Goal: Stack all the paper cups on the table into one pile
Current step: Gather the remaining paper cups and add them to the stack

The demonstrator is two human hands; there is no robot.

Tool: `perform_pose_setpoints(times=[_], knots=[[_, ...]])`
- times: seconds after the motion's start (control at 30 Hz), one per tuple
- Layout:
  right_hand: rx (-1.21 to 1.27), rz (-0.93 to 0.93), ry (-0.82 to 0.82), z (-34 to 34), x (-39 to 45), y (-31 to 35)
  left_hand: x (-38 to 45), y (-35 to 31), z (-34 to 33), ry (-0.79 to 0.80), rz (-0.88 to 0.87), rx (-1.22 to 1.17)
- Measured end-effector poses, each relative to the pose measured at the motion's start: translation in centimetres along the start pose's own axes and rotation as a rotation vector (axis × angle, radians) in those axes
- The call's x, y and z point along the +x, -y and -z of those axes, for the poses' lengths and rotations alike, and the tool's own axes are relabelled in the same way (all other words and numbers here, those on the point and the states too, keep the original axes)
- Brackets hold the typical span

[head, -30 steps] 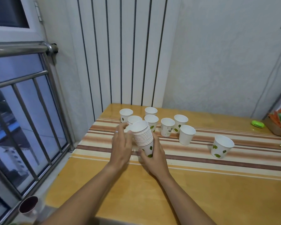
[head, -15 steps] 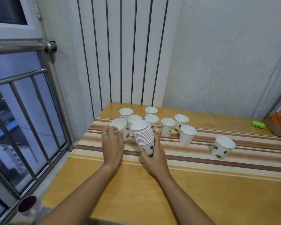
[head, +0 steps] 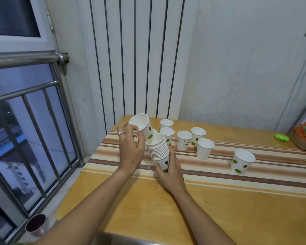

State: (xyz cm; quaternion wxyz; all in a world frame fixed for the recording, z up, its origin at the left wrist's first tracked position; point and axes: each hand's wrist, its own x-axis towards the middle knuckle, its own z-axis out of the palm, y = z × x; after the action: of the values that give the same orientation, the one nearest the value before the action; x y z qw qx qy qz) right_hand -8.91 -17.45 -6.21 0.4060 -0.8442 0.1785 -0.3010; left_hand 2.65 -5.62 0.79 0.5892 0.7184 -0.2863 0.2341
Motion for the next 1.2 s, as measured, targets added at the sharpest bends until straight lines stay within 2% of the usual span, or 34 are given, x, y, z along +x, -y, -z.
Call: perform_pose_setpoints(times=[0.17,0.3,0.5,0.67,0.8,1.0,1.2], knots=[[-0.027,0.001,0.016,0.0,-0.1,0.1,0.2,-0.4,0.2,0.106,0.015,-0.034],[-0.022,0.008,0.009,0.0,-0.2,0.1,-0.6,-0.5,0.0,0.274,-0.016,0.02],[0.031,0.03,0.0,-0.1,0.1,-0.2,-2.3,1.1,-0.9,0.383,0.006,0.103],[0.134,0.022,-0.036,-0.4,0.9,-0.2,-3.1,1.4,-1.5,0.457,0.02,-0.007],[0.172,0.003,-0.022,-0.9,1.4,-0.2,-3.5,1.6,-1.9,0.416,0.023,-0.071],[0.2,-0.02,0.095,-1.0,1.2,-1.1,-4.4,2.5,-1.7,0.413,0.036,-0.154],[0.193,0.031,0.292,1.0,1.9,-1.8,-4.7,3.0,-1.8,0.456,0.091,-0.192]])
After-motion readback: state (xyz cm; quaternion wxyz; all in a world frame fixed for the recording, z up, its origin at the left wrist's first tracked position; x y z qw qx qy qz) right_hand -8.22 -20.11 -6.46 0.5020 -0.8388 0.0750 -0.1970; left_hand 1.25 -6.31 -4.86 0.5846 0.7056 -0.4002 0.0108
